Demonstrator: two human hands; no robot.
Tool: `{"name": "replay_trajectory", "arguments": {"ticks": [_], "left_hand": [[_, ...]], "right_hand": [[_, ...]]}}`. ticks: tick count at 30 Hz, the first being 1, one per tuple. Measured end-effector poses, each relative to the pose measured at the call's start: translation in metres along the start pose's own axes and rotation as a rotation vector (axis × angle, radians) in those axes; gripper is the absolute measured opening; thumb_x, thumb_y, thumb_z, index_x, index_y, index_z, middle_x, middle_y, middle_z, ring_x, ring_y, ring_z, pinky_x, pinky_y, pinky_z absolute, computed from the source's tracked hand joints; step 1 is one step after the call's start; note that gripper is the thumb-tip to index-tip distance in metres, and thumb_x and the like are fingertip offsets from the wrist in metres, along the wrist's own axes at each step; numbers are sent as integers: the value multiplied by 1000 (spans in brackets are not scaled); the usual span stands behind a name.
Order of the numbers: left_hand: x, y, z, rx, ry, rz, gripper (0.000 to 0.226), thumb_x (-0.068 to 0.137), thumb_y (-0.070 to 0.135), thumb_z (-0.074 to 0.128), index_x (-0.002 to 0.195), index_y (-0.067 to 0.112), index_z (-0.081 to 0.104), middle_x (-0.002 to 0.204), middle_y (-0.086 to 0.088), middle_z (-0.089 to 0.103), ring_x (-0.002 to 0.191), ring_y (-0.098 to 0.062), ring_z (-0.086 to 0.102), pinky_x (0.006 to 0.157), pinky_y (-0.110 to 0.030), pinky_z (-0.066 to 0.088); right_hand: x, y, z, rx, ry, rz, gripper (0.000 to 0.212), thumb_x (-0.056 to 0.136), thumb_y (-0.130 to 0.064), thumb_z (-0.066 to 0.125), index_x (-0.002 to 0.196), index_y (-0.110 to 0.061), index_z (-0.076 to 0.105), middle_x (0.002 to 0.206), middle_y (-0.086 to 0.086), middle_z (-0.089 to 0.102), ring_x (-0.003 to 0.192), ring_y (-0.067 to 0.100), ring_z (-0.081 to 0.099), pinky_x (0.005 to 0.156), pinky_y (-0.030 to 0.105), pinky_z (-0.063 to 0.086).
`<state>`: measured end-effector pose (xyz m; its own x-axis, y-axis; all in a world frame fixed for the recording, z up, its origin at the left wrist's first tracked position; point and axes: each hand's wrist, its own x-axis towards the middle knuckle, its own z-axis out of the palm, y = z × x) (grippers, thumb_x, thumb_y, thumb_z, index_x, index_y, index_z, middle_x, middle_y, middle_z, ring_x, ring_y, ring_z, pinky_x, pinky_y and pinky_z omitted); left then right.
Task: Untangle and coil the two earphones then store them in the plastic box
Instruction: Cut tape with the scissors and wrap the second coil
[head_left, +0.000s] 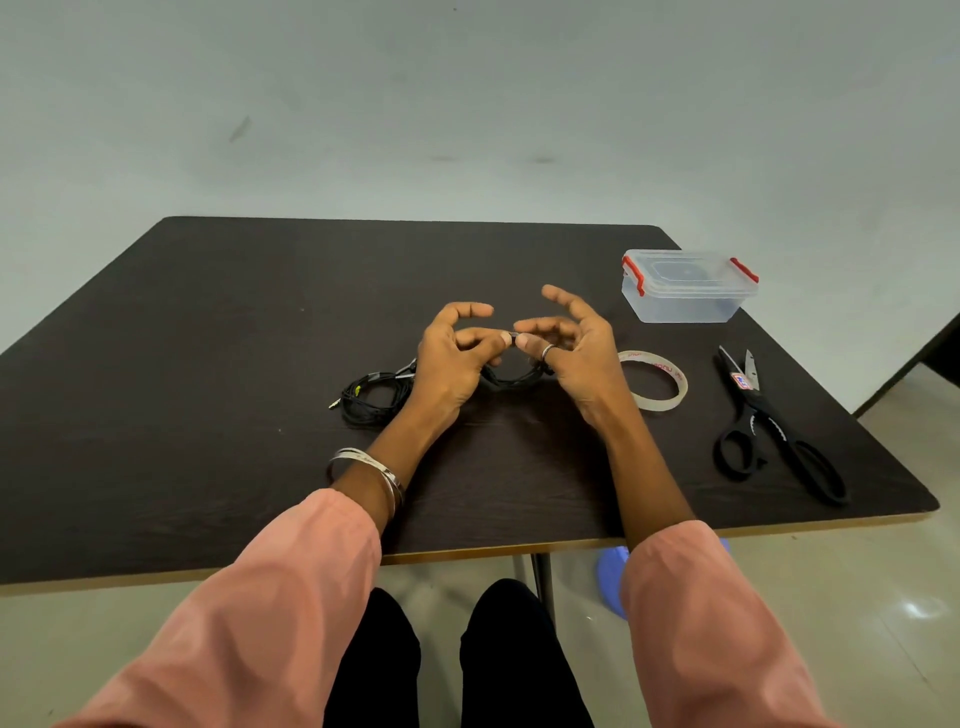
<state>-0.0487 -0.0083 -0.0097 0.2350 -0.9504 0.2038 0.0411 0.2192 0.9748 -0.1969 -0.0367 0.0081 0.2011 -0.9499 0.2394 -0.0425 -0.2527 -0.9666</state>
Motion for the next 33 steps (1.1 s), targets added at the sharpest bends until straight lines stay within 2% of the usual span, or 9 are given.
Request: {"name": "replay_trajectory", "arguments": {"ticks": [5,9,14,17,20,22,27,29,33], "left_hand": [[-5,0,2,150,15,31,32,83,14,73,111,10,59,81,-8,75,69,-20,71,74,-28,57],[-11,5,4,222,49,52,16,83,12,72,98,6,72,79,-8,75,65,-12,69,63,-20,53],[-17,16,-2,441,12,33,9,84,13,71,90,9,76,80,0,74,61,0,65,59,-9,48],[-23,19,-4,551,-37,18,5,82,9,73,86,8,76,82,-2,74,60,-1,65,61,-14,54],[-24,16,-6,701,-31,9,4,81,12,73,81,11,77,77,-5,74,59,-9,63,71,-27,57],[-25,18,-8,753,-53,-9,4,82,14,73,80,12,76,74,-4,72,61,-11,63,74,-31,57],[-20,28,-5,874,-11,23,12,85,22,70,82,12,76,87,-6,74,83,-19,68,80,-33,55],[-12,34,2,838,-11,37,11,85,21,70,82,12,76,84,-4,73,81,-17,67,81,-33,55],[12,46,30,667,-98,30,12,86,18,69,78,11,74,79,1,72,61,-10,60,70,-28,56]], "right_hand": [[-4,-2,0,-72,67,-31,50,81,-1,71,126,-13,55,88,7,75,87,15,71,82,29,57],[-12,-5,-2,-17,130,21,48,78,-2,75,122,-12,60,84,9,75,79,19,71,74,29,58],[-29,-6,-9,15,173,204,29,80,2,71,108,4,63,85,21,72,70,23,68,62,28,57],[-33,-4,-9,-193,138,232,17,82,-4,72,98,1,69,81,16,73,67,20,67,69,31,57],[-32,-5,-7,-530,102,149,12,83,-12,71,94,-8,73,84,5,74,75,12,68,72,21,53],[-32,-7,-7,-613,88,125,14,84,-12,70,97,-8,73,86,4,73,76,10,67,71,17,48],[-31,-12,-16,-552,95,138,11,85,-10,70,95,-9,73,84,5,73,75,10,68,72,20,53],[-27,-19,-24,-504,140,122,6,84,-9,70,88,-12,73,79,3,73,71,8,68,70,18,54],[-4,-38,-56,-345,298,92,22,85,-2,63,70,-18,69,75,5,73,63,12,67,60,18,52]]}}
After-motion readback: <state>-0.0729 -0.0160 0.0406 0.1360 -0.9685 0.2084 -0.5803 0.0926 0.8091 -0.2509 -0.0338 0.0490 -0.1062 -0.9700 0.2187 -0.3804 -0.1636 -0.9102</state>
